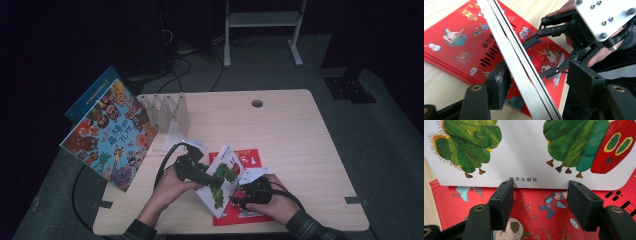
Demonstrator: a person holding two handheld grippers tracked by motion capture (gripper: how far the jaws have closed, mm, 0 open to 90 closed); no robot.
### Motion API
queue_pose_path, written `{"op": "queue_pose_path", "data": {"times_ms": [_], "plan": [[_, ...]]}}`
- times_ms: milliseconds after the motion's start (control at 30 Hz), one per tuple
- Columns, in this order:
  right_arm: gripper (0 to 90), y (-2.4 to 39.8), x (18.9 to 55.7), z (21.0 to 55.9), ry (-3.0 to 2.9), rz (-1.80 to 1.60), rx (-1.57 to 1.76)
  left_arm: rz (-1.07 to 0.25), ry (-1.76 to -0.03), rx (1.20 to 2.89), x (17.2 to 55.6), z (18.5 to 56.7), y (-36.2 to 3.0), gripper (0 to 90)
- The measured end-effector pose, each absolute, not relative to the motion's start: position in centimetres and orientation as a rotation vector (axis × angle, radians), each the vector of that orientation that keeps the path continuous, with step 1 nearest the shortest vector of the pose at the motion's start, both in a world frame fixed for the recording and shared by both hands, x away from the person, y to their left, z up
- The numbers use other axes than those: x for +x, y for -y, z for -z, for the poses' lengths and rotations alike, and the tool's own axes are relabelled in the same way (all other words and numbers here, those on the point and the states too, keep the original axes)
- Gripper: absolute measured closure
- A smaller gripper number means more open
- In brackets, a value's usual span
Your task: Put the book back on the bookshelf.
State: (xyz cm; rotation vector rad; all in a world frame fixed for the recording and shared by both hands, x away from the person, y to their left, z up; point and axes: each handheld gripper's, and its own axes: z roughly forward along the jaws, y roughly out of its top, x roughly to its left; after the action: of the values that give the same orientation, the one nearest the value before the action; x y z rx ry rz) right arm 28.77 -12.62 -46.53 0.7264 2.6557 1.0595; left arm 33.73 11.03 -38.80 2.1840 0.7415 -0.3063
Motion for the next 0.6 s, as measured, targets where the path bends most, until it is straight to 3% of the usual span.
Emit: {"op": "queue_pose_path", "data": {"times_ms": [267, 600], "plan": [[37.2, 12.6, 28.8, 46.5, -2.656, -1.06, 0.727, 0.283, -0.753, 2.227, 33.9, 38.4, -10.7, 52.0], [37.7, 12.7, 28.8, 46.5, -2.653, -1.062, 0.729, 0.243, -0.771, 2.299, 34.0, 38.1, -9.9, 59.7]]}}
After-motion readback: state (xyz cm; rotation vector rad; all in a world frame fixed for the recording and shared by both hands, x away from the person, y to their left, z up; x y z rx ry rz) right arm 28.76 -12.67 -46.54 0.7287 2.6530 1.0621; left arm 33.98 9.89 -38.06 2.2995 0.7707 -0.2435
